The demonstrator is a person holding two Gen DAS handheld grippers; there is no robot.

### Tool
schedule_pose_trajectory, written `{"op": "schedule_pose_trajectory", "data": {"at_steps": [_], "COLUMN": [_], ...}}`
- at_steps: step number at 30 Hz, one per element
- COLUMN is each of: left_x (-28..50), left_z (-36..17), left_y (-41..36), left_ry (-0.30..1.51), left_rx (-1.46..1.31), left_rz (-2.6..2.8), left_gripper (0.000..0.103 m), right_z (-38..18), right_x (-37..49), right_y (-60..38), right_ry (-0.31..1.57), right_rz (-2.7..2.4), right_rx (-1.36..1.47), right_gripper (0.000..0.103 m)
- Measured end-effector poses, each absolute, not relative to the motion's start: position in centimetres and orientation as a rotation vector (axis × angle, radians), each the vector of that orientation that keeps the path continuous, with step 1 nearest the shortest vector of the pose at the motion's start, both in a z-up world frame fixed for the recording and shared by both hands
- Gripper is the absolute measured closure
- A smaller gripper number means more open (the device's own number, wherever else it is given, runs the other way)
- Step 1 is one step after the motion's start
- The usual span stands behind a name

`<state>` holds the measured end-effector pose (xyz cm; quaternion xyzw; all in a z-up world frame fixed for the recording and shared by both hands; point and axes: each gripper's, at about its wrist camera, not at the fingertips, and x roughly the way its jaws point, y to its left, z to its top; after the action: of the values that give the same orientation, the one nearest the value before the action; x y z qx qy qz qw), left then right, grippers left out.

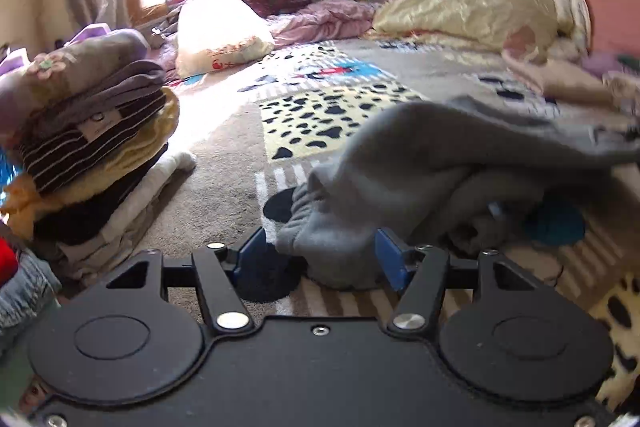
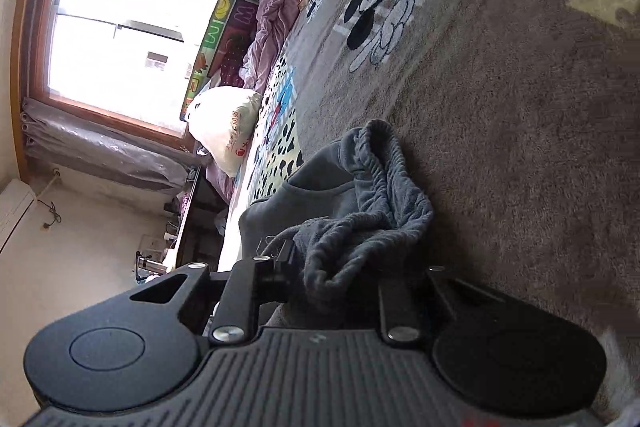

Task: Fold clothes

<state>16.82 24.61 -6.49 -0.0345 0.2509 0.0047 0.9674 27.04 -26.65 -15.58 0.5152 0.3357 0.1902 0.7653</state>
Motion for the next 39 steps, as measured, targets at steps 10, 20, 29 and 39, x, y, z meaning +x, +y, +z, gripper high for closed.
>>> {"op": "schedule_pose_trajectory", "data": {"at_steps": [10,20,29,39], "left_x": [22.1,22.0,13.7,13.9], "left_z": [-9.3,-6.9,-6.0,-8.4], "left_y": [26.9,22.4,26.7,26.4], "left_ry": [0.470,0.293,0.590,0.726], "left_rx": [-0.954,-0.633,-0.452,-0.575], "left_rz": [-0.048,-0.223,-0.039,0.255], "left_gripper": [0.032,0.090,0.036,0.026], "right_z": [-19.0,-20.8,-20.6,-20.4], "right_x": [24.1,22.4,21.9,20.5], "right_y": [-26.8,-27.7,-27.9,-28.0], "right_ry": [0.722,0.652,0.648,0.648], "right_rz": [0.478,0.526,0.520,0.521], "right_rx": [1.197,1.286,1.287,1.291], "right_gripper": [0.080,0.081,0.080,0.080]}}
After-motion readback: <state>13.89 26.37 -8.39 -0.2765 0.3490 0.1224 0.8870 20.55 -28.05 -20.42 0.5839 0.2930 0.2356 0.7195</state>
